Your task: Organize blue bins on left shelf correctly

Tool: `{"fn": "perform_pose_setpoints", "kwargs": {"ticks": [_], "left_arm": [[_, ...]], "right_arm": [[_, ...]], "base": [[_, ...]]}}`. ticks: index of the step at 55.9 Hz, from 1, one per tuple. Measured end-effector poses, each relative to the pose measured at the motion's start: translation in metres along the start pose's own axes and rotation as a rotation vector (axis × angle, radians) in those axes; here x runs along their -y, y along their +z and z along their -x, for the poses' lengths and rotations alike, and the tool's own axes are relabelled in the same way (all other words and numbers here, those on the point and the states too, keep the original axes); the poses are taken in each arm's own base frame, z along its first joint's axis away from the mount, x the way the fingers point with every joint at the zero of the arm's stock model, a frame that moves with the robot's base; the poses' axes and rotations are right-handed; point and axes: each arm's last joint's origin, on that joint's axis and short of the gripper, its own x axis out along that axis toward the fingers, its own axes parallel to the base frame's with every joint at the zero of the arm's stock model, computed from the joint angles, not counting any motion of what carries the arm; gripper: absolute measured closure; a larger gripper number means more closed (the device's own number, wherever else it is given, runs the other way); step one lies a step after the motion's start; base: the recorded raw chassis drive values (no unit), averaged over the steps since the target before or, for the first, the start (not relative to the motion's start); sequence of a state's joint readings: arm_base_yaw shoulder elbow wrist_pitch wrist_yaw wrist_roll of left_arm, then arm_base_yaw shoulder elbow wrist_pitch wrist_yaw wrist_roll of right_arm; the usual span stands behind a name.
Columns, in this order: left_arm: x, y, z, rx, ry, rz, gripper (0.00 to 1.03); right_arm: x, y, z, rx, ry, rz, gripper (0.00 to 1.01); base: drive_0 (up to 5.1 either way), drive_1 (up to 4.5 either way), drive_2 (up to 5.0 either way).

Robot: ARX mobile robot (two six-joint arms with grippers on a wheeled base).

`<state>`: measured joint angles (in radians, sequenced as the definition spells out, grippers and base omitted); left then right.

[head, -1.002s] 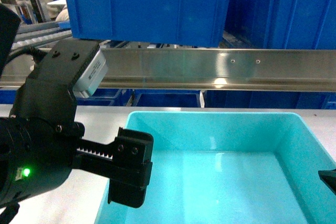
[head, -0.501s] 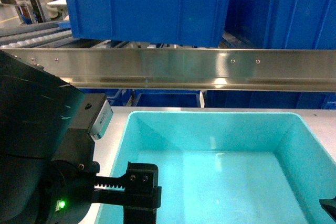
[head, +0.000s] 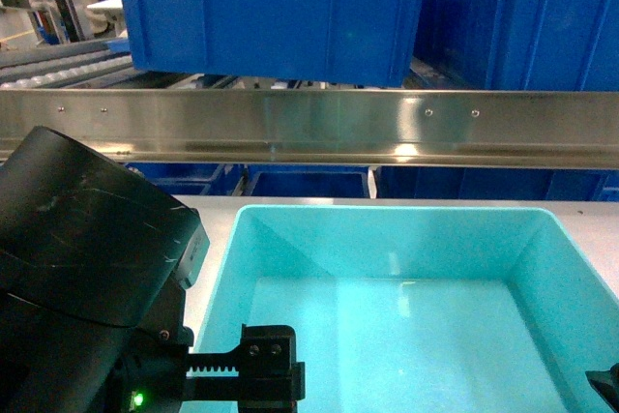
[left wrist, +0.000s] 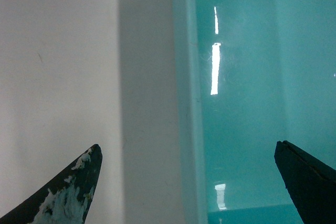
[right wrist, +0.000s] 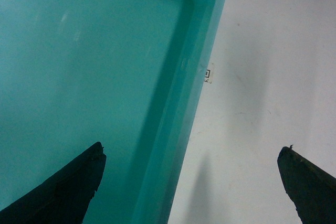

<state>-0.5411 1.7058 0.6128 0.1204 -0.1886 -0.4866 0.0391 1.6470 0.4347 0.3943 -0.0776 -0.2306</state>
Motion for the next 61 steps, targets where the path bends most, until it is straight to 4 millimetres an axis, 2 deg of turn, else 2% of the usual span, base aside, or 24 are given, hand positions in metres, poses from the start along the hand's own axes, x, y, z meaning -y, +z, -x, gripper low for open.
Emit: {"fn": "perform_pose_setpoints", "kwargs": {"ticks": [5, 9, 18, 27, 29, 36, 42, 46, 54, 61], "left_arm": [[0.001, -0.002, -0.001, -0.022, 0.004, 0.001, 0.05], [0.002, -0.006, -0.003, -0.043, 0.007, 0.005, 0.06], [0.003, -0.011, -0.005, -0.066, 0.022, 0.009, 0.31], [0.003, -0.011, -0.005, -0.067, 0.024, 0.012, 0.49], [0.003, -0.012, -0.005, -0.073, 0.028, 0.01, 0.57], [0.003, -0.012, -0.005, -0.072, 0.026, 0.011, 0.71], [0.007, -0.013, -0.004, -0.073, 0.005, 0.01, 0.89], [0.008, -0.015, -0.004, -0.077, -0.002, 0.009, 1.01], [0.005, -0.017, 0.0, -0.069, 0.0, 0.007, 1.01], [0.001, -0.013, 0.009, -0.021, 0.003, -0.007, 1.01]], "right_arm": [[0.0, -0.003, -0.002, -0.019, -0.001, 0.002, 0.04], [-0.001, -0.008, -0.004, -0.041, -0.005, 0.002, 0.15], [-0.002, -0.011, -0.003, -0.047, -0.004, 0.009, 0.41], [-0.002, -0.011, -0.003, -0.043, -0.006, 0.011, 0.6], [-0.002, -0.011, -0.003, -0.04, -0.006, 0.013, 0.67], [-0.003, -0.012, -0.003, -0.039, -0.006, 0.013, 0.82], [-0.005, -0.014, -0.002, -0.035, 0.005, -0.011, 0.98], [-0.005, -0.014, -0.001, -0.028, 0.009, -0.034, 0.99], [-0.008, -0.018, 0.005, -0.012, 0.011, -0.045, 0.99], [-0.008, -0.011, 0.012, 0.043, 0.014, -0.053, 0.99]], "base": [[0.0, 0.0, 0.0], [0.0, 0.0, 0.0], [0.0, 0.0, 0.0], [0.0, 0.0, 0.0], [0.0, 0.0, 0.0], [0.0, 0.0, 0.0], [0.0, 0.0, 0.0], [0.0, 0.0, 0.0], [0.0, 0.0, 0.0], [0.0, 0.0, 0.0]]}}
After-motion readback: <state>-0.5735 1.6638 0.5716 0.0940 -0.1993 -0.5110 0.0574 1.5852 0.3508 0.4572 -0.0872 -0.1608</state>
